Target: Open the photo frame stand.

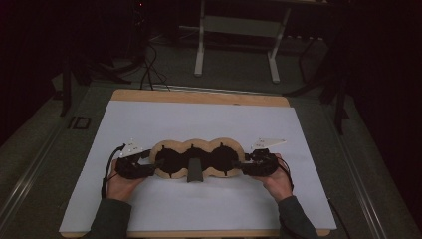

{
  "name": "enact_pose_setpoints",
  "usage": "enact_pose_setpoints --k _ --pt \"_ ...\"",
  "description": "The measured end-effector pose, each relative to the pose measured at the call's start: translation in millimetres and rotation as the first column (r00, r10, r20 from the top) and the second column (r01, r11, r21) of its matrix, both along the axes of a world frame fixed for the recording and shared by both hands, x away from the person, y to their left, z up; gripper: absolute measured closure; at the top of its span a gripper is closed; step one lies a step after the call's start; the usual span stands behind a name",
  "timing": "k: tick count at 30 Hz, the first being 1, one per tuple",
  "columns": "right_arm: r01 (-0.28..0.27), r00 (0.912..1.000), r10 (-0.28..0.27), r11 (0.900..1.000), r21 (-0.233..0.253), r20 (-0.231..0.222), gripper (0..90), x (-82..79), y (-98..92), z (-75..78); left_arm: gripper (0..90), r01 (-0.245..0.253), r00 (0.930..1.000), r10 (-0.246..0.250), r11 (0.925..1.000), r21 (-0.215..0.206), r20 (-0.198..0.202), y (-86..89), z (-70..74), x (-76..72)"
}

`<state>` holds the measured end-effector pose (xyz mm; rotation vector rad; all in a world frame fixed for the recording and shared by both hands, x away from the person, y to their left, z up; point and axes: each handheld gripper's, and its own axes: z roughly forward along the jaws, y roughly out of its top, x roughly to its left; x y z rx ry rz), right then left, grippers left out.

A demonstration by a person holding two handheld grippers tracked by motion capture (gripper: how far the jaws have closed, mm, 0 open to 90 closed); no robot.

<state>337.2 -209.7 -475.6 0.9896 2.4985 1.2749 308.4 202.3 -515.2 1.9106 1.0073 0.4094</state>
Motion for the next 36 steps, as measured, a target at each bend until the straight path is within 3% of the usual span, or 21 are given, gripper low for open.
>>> enact_pose_setpoints --k 10,15,20,36 --pt "-0.026 0.9989 0.028 0.998 -0.053 0.039 53.7 -4.0 -1.2 -2.0 35.8 0.031 0.999 -0.031 0.9995 -0.004 -0.032 -3.3 -5.1 4.3" --pt "-0.028 0.998 0.032 0.996 -0.081 0.054 53.9 -4.8 -2.5 -5.1 34.7 0.052 0.9973 -0.053 0.9981 -0.032 -0.051 -3.8 -7.5 7.4" --pt "-0.026 0.9977 0.031 0.996 -0.081 0.06 54.1 -4.8 -3.1 -6.2 35.2 0.066 0.9956 -0.069 0.997 -0.04 -0.064 -4.4 -8.4 8.4" --pt "-0.013 0.9996 0.015 0.996 -0.084 0.023 53.3 -1.3 -6.4 -13.7 46.5 0.094 0.9952 -0.094 0.9956 -0.004 -0.026 -3.6 -0.8 1.2"
